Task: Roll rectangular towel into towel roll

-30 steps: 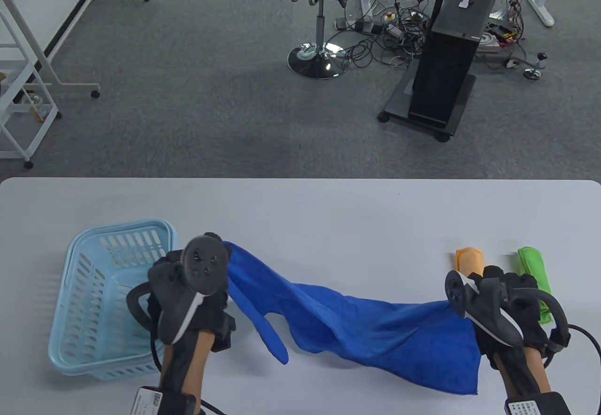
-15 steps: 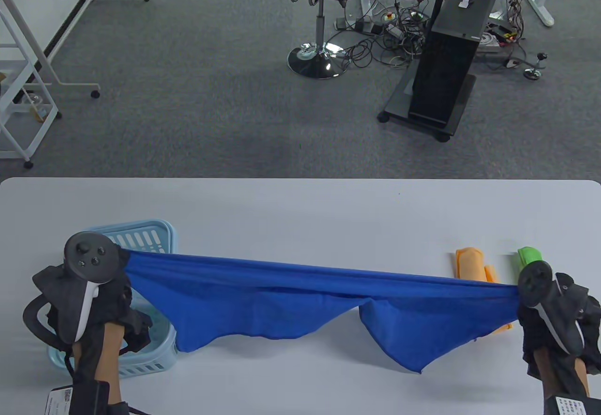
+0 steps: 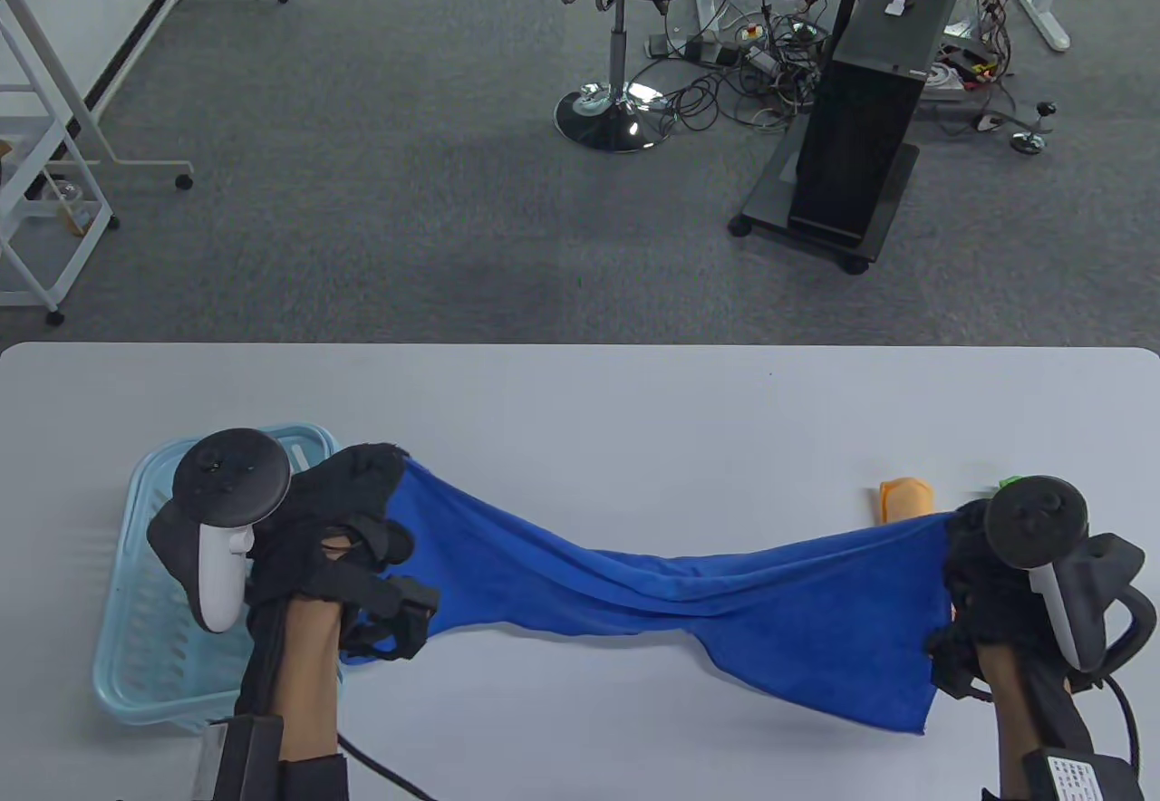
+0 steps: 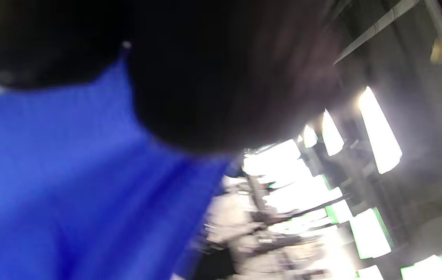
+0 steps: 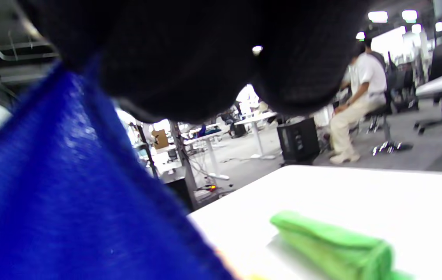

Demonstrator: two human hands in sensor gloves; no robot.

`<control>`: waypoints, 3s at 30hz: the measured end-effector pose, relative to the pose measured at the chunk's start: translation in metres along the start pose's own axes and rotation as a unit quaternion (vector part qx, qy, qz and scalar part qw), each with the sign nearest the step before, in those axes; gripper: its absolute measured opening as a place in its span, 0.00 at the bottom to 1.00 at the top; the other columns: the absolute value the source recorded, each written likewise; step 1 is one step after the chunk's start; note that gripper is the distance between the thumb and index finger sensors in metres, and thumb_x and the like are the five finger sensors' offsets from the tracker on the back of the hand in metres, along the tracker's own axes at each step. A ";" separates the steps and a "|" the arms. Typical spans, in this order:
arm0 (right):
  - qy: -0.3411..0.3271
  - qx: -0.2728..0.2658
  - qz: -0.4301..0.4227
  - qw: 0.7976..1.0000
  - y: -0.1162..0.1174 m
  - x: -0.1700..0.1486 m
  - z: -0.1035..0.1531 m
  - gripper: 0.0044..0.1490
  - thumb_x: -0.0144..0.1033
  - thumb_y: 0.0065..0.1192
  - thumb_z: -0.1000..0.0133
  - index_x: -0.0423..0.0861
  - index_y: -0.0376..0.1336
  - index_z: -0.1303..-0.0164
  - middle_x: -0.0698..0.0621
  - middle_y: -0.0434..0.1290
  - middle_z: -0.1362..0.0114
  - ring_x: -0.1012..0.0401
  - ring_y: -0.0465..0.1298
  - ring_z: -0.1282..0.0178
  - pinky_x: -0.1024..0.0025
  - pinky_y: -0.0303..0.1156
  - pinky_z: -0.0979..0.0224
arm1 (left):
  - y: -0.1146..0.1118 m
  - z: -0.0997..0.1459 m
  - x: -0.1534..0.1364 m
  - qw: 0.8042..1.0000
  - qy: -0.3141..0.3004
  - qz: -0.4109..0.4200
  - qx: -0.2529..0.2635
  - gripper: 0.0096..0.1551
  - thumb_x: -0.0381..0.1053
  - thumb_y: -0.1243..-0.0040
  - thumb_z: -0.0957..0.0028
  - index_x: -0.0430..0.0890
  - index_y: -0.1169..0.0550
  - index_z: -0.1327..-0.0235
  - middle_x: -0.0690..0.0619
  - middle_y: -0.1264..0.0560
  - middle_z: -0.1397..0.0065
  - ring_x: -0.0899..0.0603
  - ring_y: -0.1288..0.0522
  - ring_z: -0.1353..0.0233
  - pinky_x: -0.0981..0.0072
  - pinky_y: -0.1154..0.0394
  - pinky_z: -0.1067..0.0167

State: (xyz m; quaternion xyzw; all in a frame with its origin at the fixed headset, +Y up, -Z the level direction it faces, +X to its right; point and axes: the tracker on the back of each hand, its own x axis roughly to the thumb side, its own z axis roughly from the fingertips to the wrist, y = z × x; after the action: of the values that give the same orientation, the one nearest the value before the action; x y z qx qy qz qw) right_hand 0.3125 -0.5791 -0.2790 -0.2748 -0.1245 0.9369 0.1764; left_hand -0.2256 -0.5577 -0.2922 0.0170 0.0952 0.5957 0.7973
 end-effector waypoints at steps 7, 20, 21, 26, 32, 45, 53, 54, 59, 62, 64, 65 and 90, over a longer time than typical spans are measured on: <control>-0.031 -0.050 0.122 0.991 0.009 0.006 0.002 0.25 0.43 0.57 0.60 0.47 0.75 0.59 0.43 0.80 0.47 0.59 0.84 0.73 0.55 0.80 0.53 | -0.003 -0.001 0.014 0.984 -0.030 -0.112 0.135 0.23 0.49 0.43 0.53 0.50 0.17 0.46 0.43 0.11 0.70 0.57 0.12 0.82 0.56 0.14 0.74; 0.037 -0.076 0.246 0.965 0.006 -0.067 -0.023 0.23 0.46 0.54 0.61 0.49 0.75 0.67 0.49 0.82 0.53 0.62 0.84 0.73 0.58 0.81 0.53 | 0.075 -0.010 0.003 0.896 0.023 -0.372 0.243 0.23 0.53 0.46 0.53 0.50 0.17 0.49 0.54 0.15 0.86 0.62 0.21 0.96 0.64 0.16 0.86; 0.047 -0.068 0.228 0.970 0.007 -0.063 -0.022 0.23 0.45 0.56 0.61 0.48 0.76 0.67 0.48 0.82 0.53 0.61 0.84 0.73 0.57 0.80 0.53 | 0.074 -0.010 0.002 0.896 0.034 -0.372 0.238 0.23 0.53 0.46 0.53 0.50 0.17 0.49 0.54 0.15 0.86 0.62 0.21 0.95 0.63 0.16 0.86; 0.037 -0.011 0.130 0.991 0.007 -0.035 -0.018 0.24 0.49 0.63 0.63 0.49 0.80 0.69 0.48 0.81 0.48 0.63 0.85 0.72 0.59 0.81 0.53 | 0.058 -0.010 0.004 0.909 0.014 -0.356 0.215 0.23 0.53 0.41 0.54 0.49 0.13 0.51 0.47 0.08 0.68 0.60 0.17 0.90 0.62 0.15 0.80; 0.043 0.069 -0.063 0.995 0.010 -0.009 -0.016 0.27 0.40 0.67 0.62 0.48 0.78 0.54 0.44 0.78 0.41 0.66 0.86 0.73 0.63 0.83 0.56 | 0.028 -0.017 0.014 0.940 0.016 -0.318 0.126 0.23 0.52 0.35 0.56 0.49 0.11 0.50 0.41 0.25 0.34 0.57 0.15 0.71 0.57 0.16 0.64; 0.065 0.133 -0.307 0.940 0.036 -0.010 -0.027 0.27 0.36 0.60 0.59 0.46 0.69 0.49 0.41 0.77 0.41 0.67 0.88 0.50 0.66 0.82 0.39 | 0.005 -0.044 -0.004 0.998 -0.014 -0.024 0.054 0.24 0.47 0.47 0.51 0.51 0.23 0.41 0.32 0.20 0.35 0.39 0.12 0.41 0.42 0.21 0.44; -0.022 -0.024 -0.042 0.999 0.029 -0.005 -0.021 0.26 0.38 0.66 0.65 0.47 0.70 0.56 0.43 0.79 0.44 0.70 0.89 0.54 0.70 0.80 0.38 | 0.020 -0.040 -0.008 0.990 -0.017 -0.003 0.143 0.25 0.45 0.52 0.52 0.40 0.29 0.41 0.29 0.31 0.29 0.37 0.22 0.31 0.44 0.27 0.38; -0.025 -0.029 -0.012 0.999 0.030 -0.005 -0.020 0.26 0.38 0.65 0.65 0.47 0.70 0.56 0.43 0.79 0.44 0.70 0.89 0.54 0.70 0.80 0.38 | 0.024 -0.040 -0.010 0.988 -0.011 0.011 0.155 0.25 0.45 0.52 0.52 0.40 0.29 0.41 0.30 0.31 0.29 0.37 0.22 0.31 0.45 0.26 0.38; -0.025 -0.033 0.062 0.997 0.032 -0.019 -0.020 0.26 0.38 0.63 0.65 0.48 0.69 0.55 0.44 0.77 0.41 0.71 0.88 0.52 0.69 0.77 0.34 | 0.053 -0.032 -0.021 0.972 0.002 0.085 0.221 0.25 0.44 0.52 0.53 0.40 0.29 0.42 0.30 0.31 0.29 0.38 0.22 0.31 0.46 0.26 0.38; -0.022 -0.045 0.060 0.997 0.028 -0.027 -0.021 0.26 0.38 0.62 0.64 0.48 0.68 0.55 0.46 0.77 0.42 0.73 0.89 0.52 0.70 0.76 0.34 | 0.075 -0.026 -0.028 0.962 -0.004 0.069 0.264 0.25 0.45 0.52 0.53 0.39 0.29 0.42 0.30 0.29 0.30 0.39 0.20 0.33 0.47 0.25 0.39; -0.012 -0.044 0.042 0.998 0.025 -0.024 -0.021 0.26 0.38 0.62 0.64 0.48 0.68 0.55 0.45 0.77 0.42 0.73 0.89 0.52 0.69 0.76 0.34 | 0.078 -0.023 -0.031 0.960 -0.006 0.069 0.270 0.25 0.44 0.52 0.53 0.39 0.29 0.42 0.30 0.29 0.31 0.39 0.19 0.33 0.47 0.25 0.39; -0.008 -0.052 0.034 0.998 0.023 -0.020 -0.019 0.26 0.38 0.62 0.64 0.48 0.68 0.55 0.45 0.77 0.41 0.72 0.88 0.52 0.69 0.75 0.33 | 0.077 -0.022 -0.031 0.961 -0.012 0.059 0.268 0.25 0.44 0.52 0.53 0.39 0.29 0.43 0.29 0.29 0.31 0.39 0.20 0.33 0.46 0.25 0.39; 0.013 0.104 -0.090 0.990 0.058 0.031 -0.029 0.25 0.41 0.65 0.62 0.54 0.72 0.53 0.49 0.76 0.43 0.66 0.87 0.59 0.62 0.80 0.43 | 0.034 -0.053 -0.030 0.995 0.019 -0.045 0.084 0.24 0.48 0.37 0.53 0.52 0.23 0.42 0.40 0.16 0.41 0.50 0.07 0.61 0.55 0.13 0.63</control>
State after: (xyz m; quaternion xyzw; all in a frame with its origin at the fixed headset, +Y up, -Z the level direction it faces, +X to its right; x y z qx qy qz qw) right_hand 0.2889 -0.6152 -0.3363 -0.2552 -0.0485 0.9213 0.2894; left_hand -0.2749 -0.5814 -0.3355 0.0684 0.1605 0.5490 0.8174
